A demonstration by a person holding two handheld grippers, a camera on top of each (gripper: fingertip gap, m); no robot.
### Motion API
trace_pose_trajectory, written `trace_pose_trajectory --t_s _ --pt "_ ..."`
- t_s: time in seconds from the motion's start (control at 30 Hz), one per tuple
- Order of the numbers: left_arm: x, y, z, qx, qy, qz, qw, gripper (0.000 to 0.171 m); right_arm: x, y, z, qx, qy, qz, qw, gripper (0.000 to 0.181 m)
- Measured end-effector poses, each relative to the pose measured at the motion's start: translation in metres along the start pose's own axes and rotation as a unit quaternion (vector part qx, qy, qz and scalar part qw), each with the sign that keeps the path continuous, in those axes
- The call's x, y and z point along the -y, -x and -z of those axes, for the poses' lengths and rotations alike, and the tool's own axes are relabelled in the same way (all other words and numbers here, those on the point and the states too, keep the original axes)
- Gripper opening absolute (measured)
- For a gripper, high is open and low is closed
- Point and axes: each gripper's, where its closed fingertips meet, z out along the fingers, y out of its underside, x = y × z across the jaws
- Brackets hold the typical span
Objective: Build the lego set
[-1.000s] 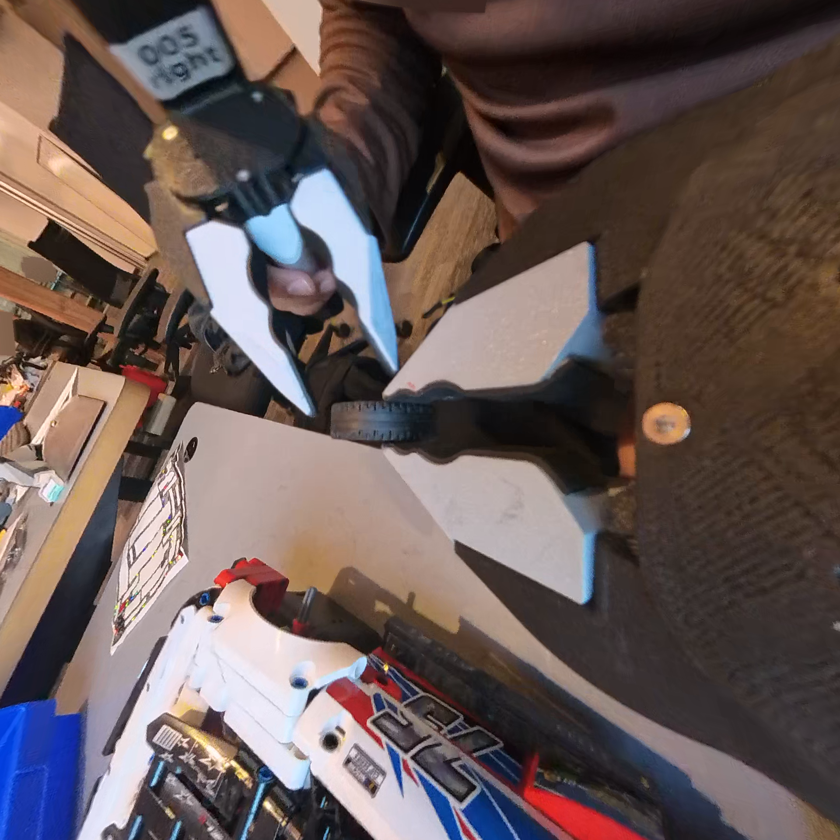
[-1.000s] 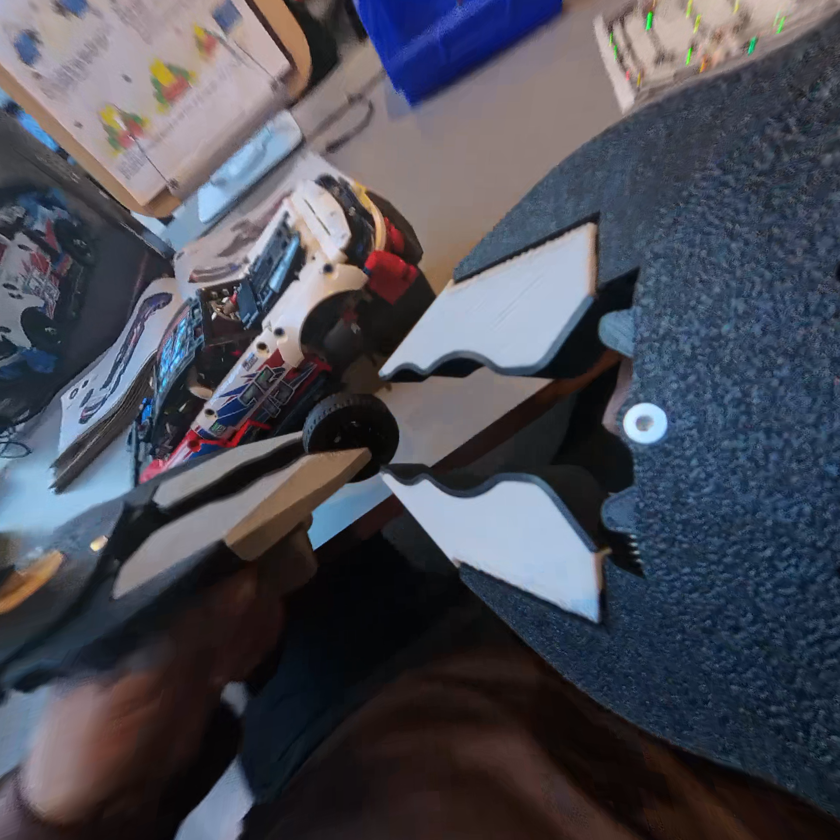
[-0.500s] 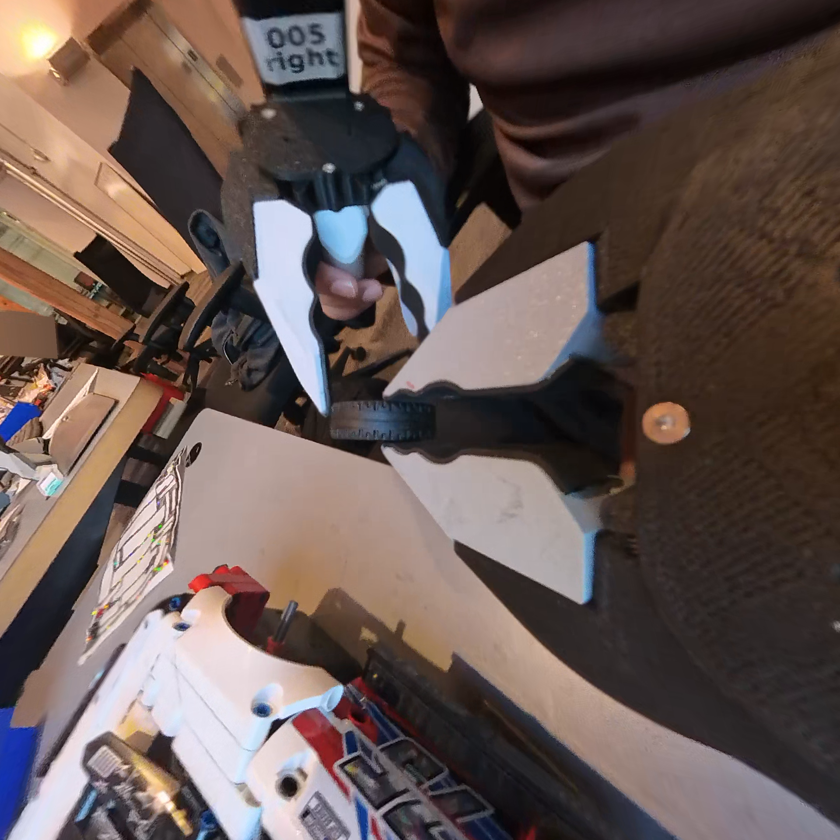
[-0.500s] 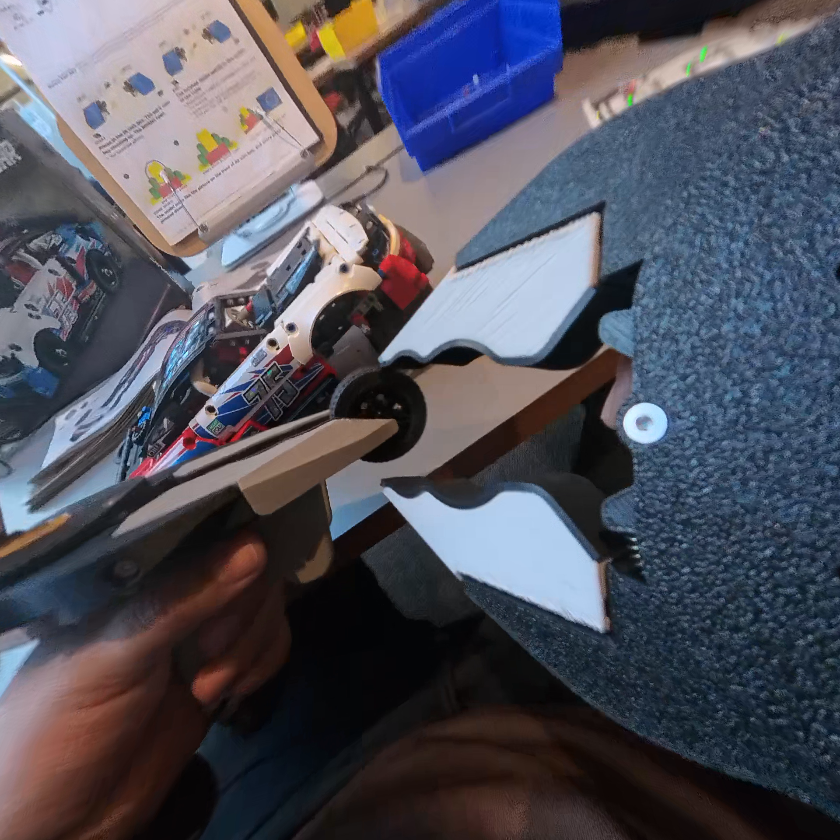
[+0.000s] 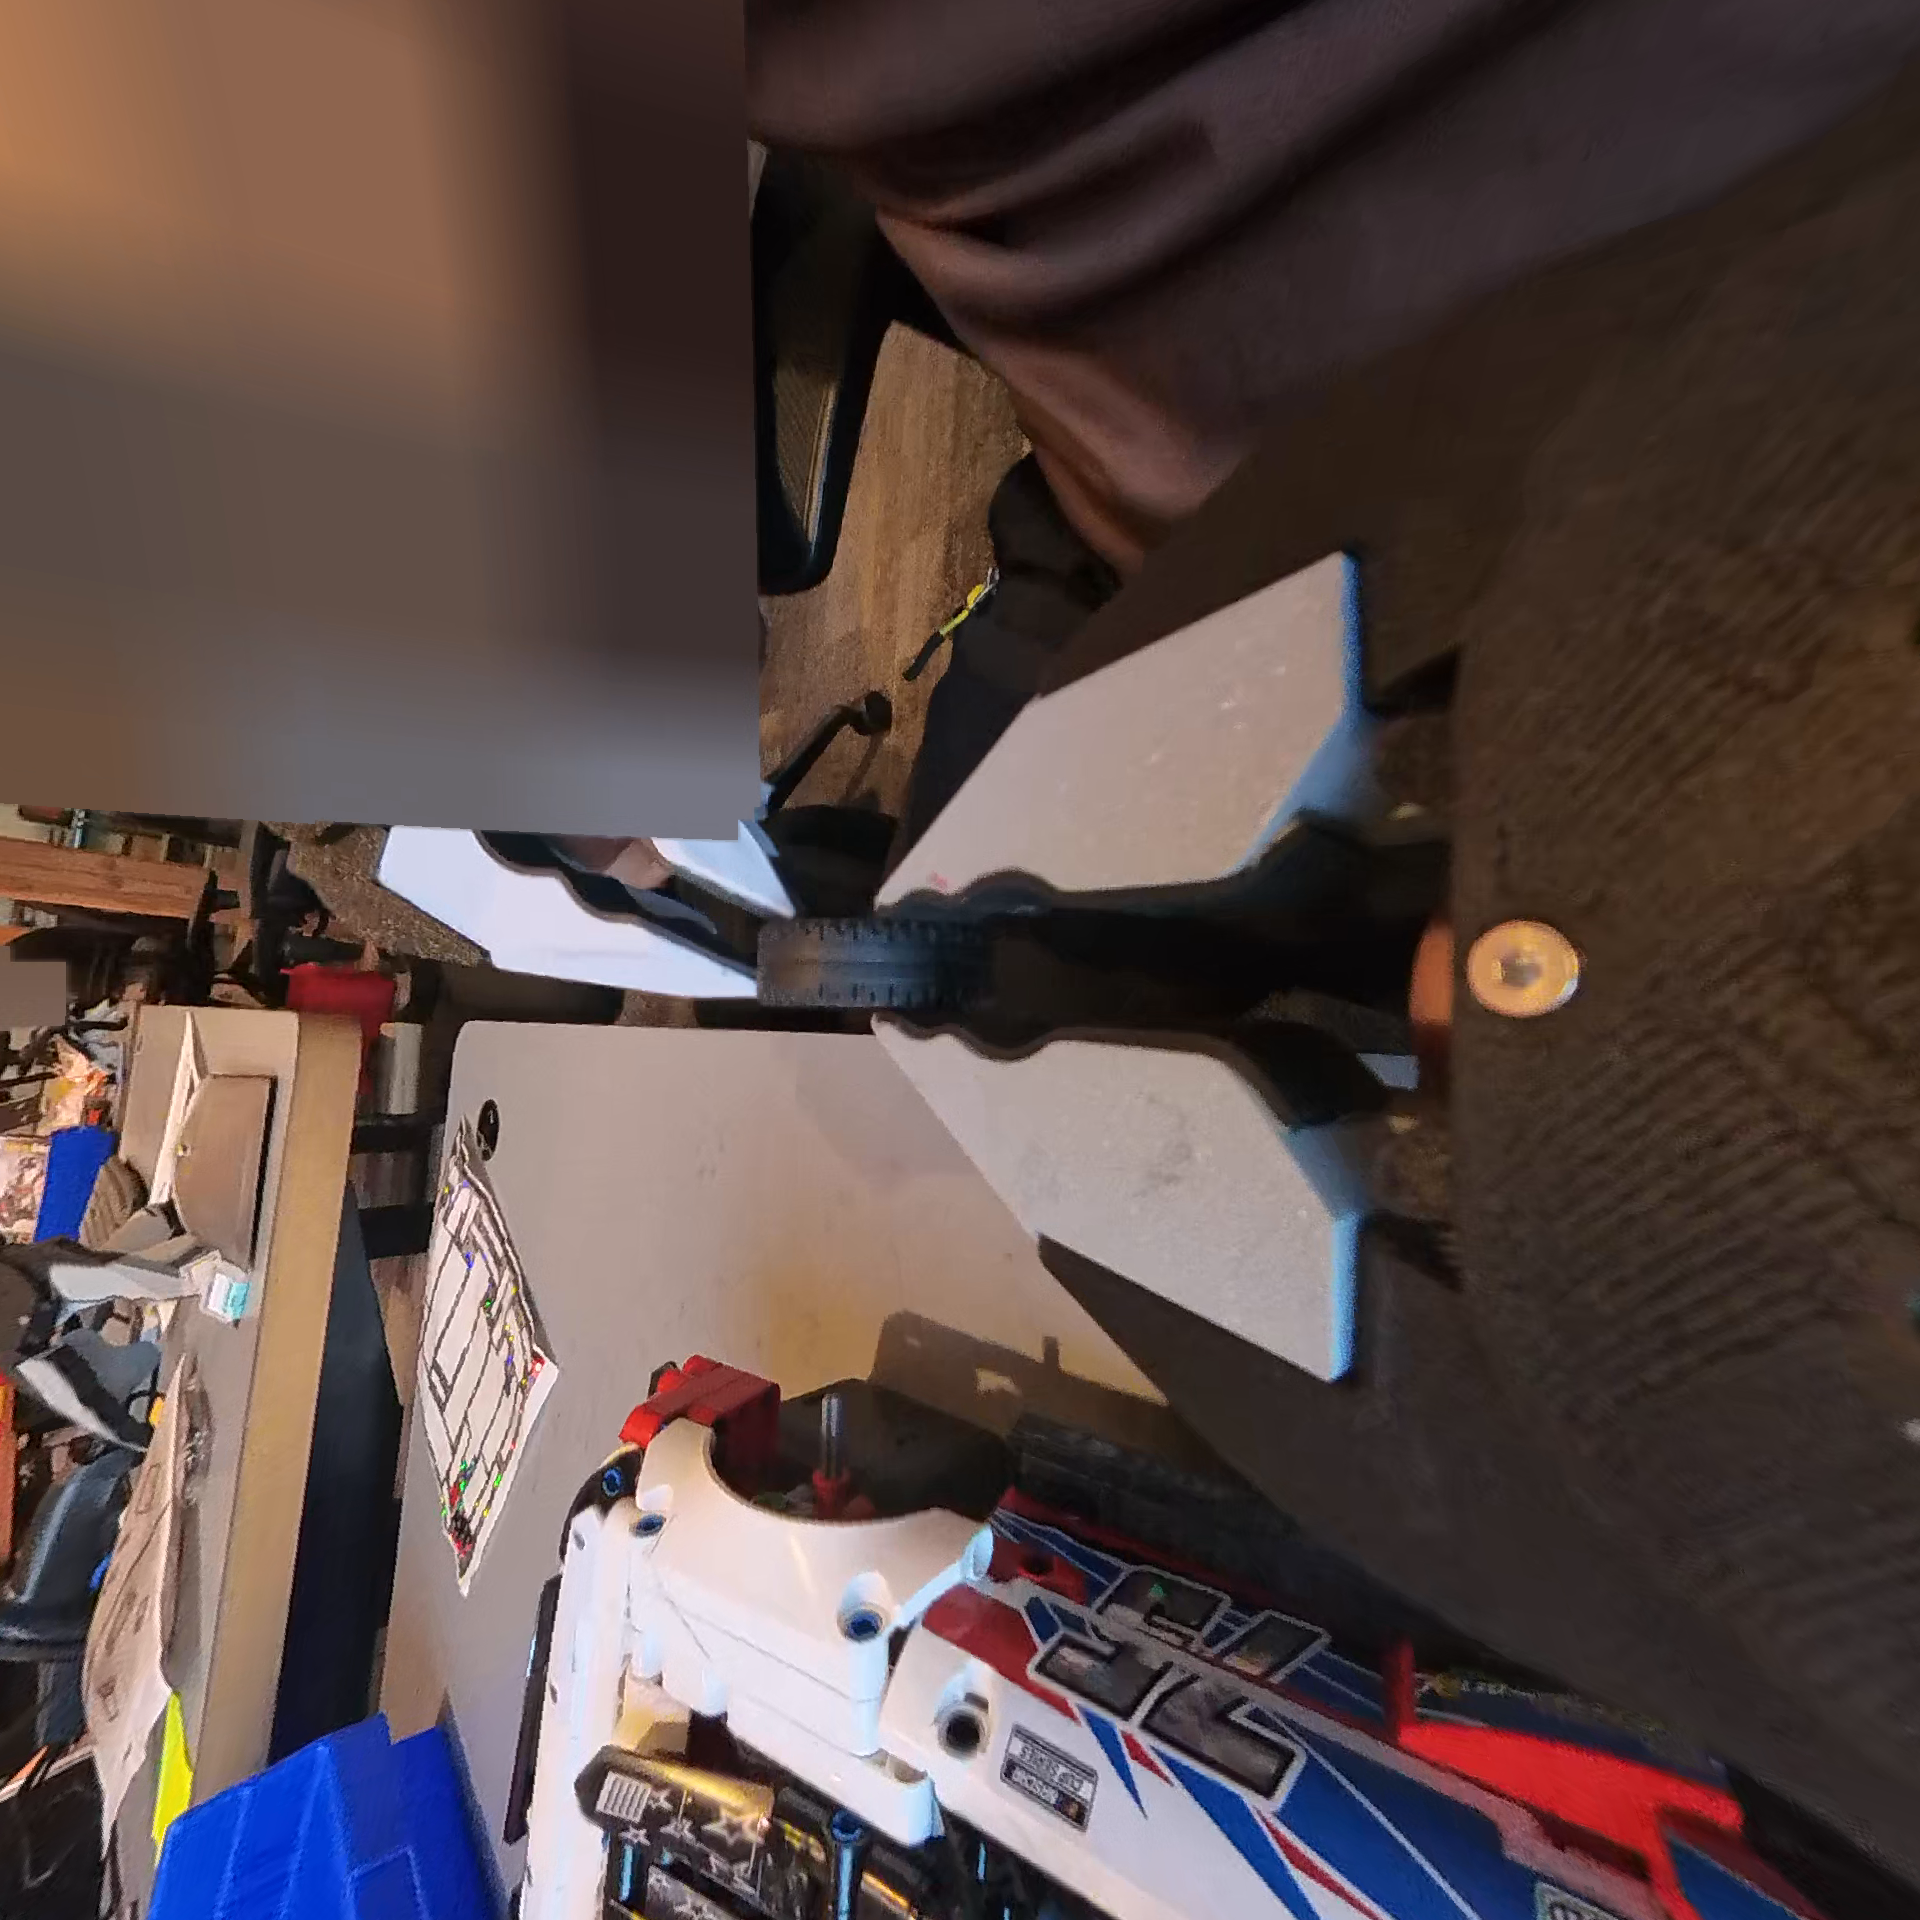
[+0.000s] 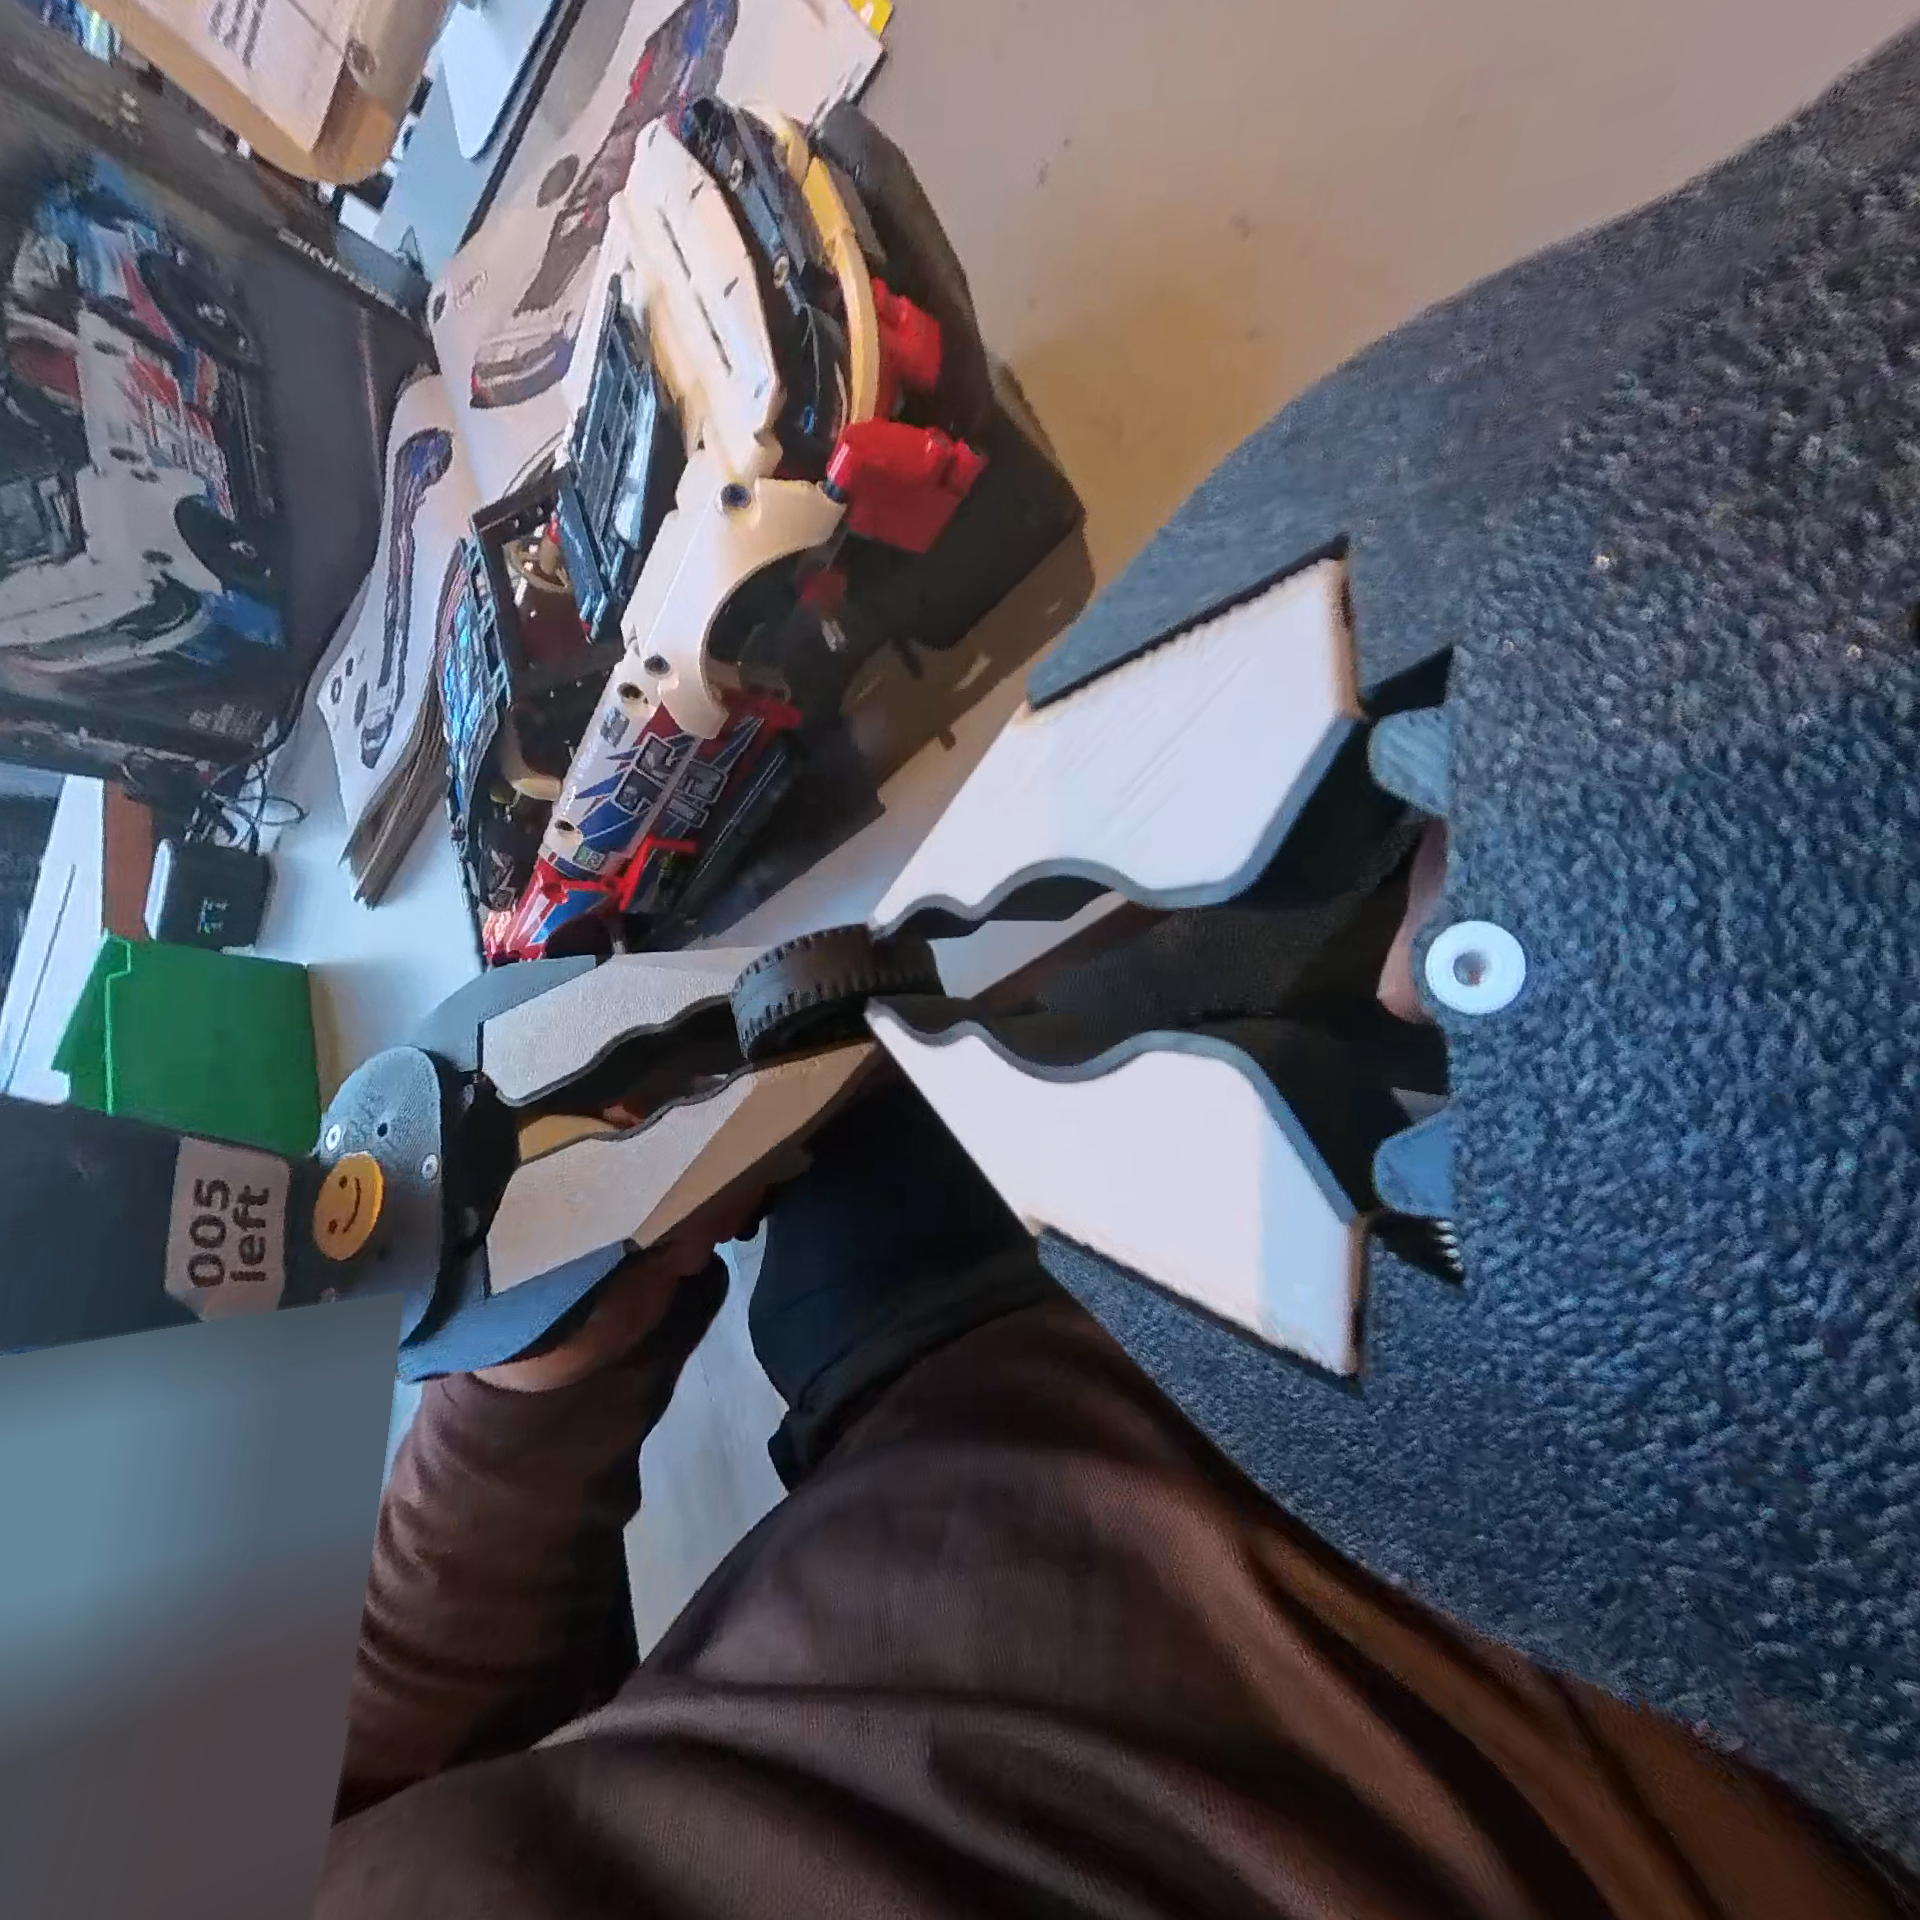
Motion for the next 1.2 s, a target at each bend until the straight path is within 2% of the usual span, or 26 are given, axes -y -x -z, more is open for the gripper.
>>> trace_pose_trajectory --t_s 0.03,0.13,0.17,0.2,0.27,0.33,0.47,0.5,0.63,0.8,0.83,0.9,0.97,1.03,1.07,1.13,1.2 --pt "0.001 0.0 0.001 -0.002 -0.003 0.001 1.0 0.011 0.001 0.0 0.0 0.008 -0.004 0.001 1.0 0.006" --pt "0.002 -0.001 0.0 -0.008 -0.001 -0.008 1.0 0.011 0.001 -0.002 -0.001 0.022 -0.004 0.004 1.0 0.014" --pt "0.003 -0.003 0.0 -0.009 -0.001 -0.018 1.0 0.011 0.0 -0.004 -0.001 0.021 -0.002 0.007 1.0 0.022" --pt "0.003 -0.003 -0.001 -0.005 0.003 -0.029 1.0 0.012 0.0 -0.003 -0.002 0.025 -0.001 0.011 1.0 0.022" --pt "0.002 0.001 -0.004 0.012 0.015 -0.05 0.999 0.012 0.0 -0.001 -0.002 0.027 -0.001 0.024 0.999 0.011" --pt "0.0 0.003 -0.005 0.02 0.023 -0.065 0.997 0.012 -0.001 -0.003 -0.003 0.021 0.003 0.033 0.999 0.011" --pt "-0.005 0.005 -0.006 0.033 0.048 -0.049 0.997 0.013 -0.005 -0.004 -0.004 0.029 -0.001 0.033 0.999 0.011" --pt "-0.007 0.007 -0.004 0.042 0.055 -0.046 0.997 0.019 -0.007 -0.007 -0.005 0.027 -0.002 0.031 0.999 0.011" --pt "-0.007 0.023 0.008 0.102 0.056 -0.016 0.993 0.03 -0.012 -0.021 -0.002 0.01 -0.005 0.042 0.999 0.01" --pt "0.003 0.052 0.023 0.268 0.009 -0.089 0.959 0.03 -0.009 -0.044 0.01 0.021 -0.043 0.004 0.999 0.01" --pt "0.003 0.052 0.019 0.289 -0.001 -0.072 0.955 0.027 -0.006 -0.047 0.013 0.035 -0.055 -0.006 0.998 0.01" --pt "-0.004 0.051 0.005 0.302 -0.021 0.027 0.953 0.017 -0.004 -0.051 0.018 0.061 -0.064 -0.007 0.996 0.01" --pt "-0.009 0.046 -0.013 0.268 -0.055 0.155 0.949 0.019 -0.006 -0.05 0.022 0.094 -0.057 0.011 0.994 0.01" --pt "-0.01 0.045 -0.022 0.221 -0.105 0.27 0.931 0.025 -0.008 -0.051 0.024 0.121 -0.05 0.024 0.991 0.01" --pt "-0.01 0.049 -0.021 0.203 -0.136 0.33 0.912 0.026 -0.008 -0.053 0.025 0.129 -0.049 0.027 0.99 0.01" --pt "-0.002 0.056 -0.019 0.134 -0.216 0.452 0.855 0.022 -0.007 -0.056 0.027 0.14 -0.057 0.023 0.988 0.01" --pt "0.01 0.063 -0.015 0.072 -0.299 0.522 0.795 0.0 -0.002 -0.056 0.032 0.156 -0.074 0.009 0.985 0.01"
